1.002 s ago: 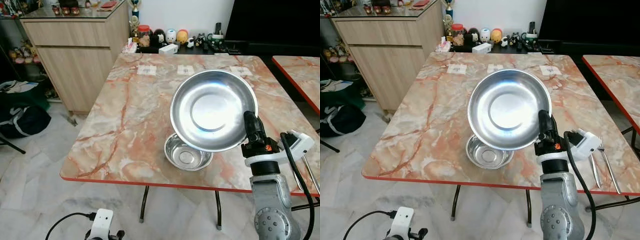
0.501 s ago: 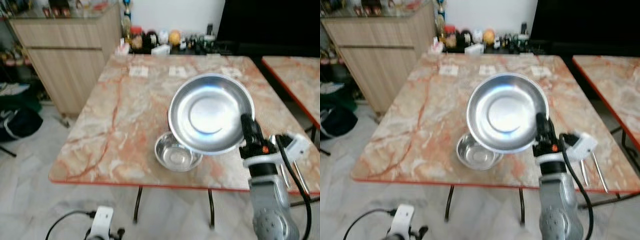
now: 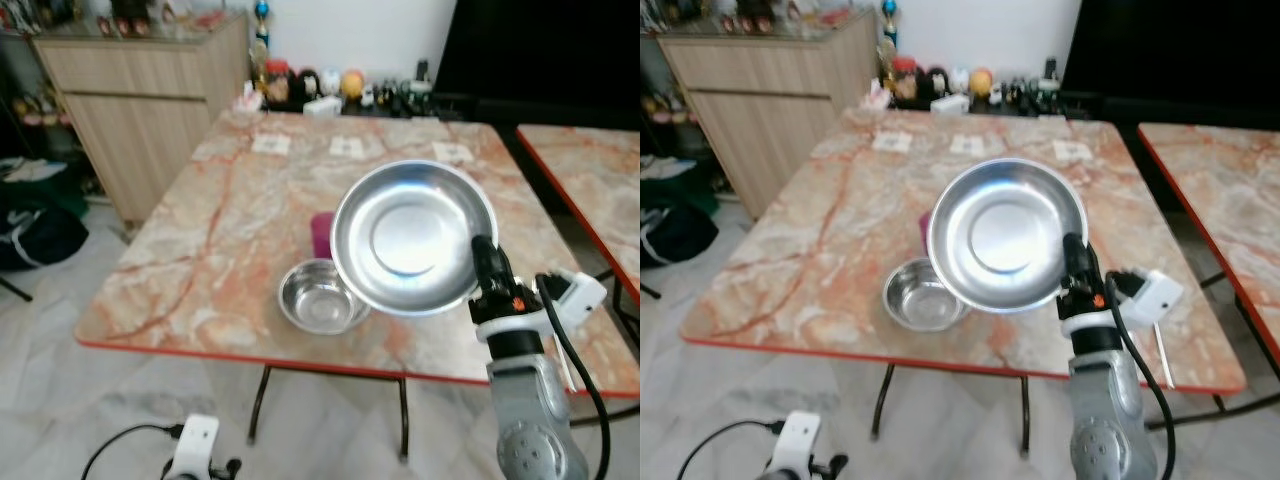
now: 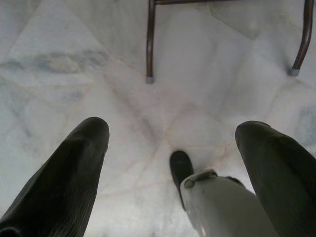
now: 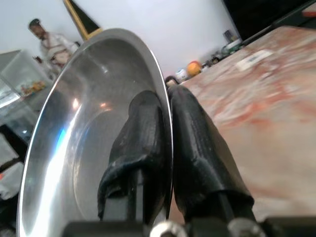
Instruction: Setting the table
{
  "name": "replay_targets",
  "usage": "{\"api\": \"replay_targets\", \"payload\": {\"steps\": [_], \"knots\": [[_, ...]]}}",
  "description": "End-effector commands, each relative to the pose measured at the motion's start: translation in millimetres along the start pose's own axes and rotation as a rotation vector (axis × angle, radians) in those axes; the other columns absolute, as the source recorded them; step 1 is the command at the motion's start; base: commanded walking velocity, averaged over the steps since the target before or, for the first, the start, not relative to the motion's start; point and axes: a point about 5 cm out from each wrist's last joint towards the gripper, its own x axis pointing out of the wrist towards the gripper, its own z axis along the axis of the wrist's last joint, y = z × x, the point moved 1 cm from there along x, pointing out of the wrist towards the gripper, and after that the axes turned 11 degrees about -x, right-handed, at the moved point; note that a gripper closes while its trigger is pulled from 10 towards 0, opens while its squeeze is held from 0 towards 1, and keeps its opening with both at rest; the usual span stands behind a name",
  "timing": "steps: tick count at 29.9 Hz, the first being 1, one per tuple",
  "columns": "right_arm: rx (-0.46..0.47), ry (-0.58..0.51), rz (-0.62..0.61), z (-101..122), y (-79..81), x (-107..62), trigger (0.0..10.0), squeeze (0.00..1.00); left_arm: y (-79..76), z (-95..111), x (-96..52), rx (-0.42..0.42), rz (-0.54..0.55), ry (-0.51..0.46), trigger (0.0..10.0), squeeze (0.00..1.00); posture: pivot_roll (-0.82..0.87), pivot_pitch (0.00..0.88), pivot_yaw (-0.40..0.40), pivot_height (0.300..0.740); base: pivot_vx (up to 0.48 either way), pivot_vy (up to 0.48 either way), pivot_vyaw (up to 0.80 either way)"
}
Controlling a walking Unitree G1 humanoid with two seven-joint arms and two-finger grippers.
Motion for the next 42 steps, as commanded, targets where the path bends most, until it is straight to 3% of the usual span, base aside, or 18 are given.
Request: {"api": "replay_targets", "payload": {"steps": [1,42], "knots": [[-0.019,-0.003,-0.038,1.4,-7.0,-1.0,10.0,0.00,-8.2,-1.5,1.0,0.001,-0.019,0.002,10.0,0.00,0.03,0.000,-0.018,0.740,0.000,-0.337,0.00],[-0.053,0.027,-0.066,-4.4,-11.0,0.6,10.0,0.00,-7.8,2.3,1.8,0.009,-0.020,-0.006,10.0,0.00,0.02,0.000,-0.013,0.740,0.000,-0.338,0.00]]}}
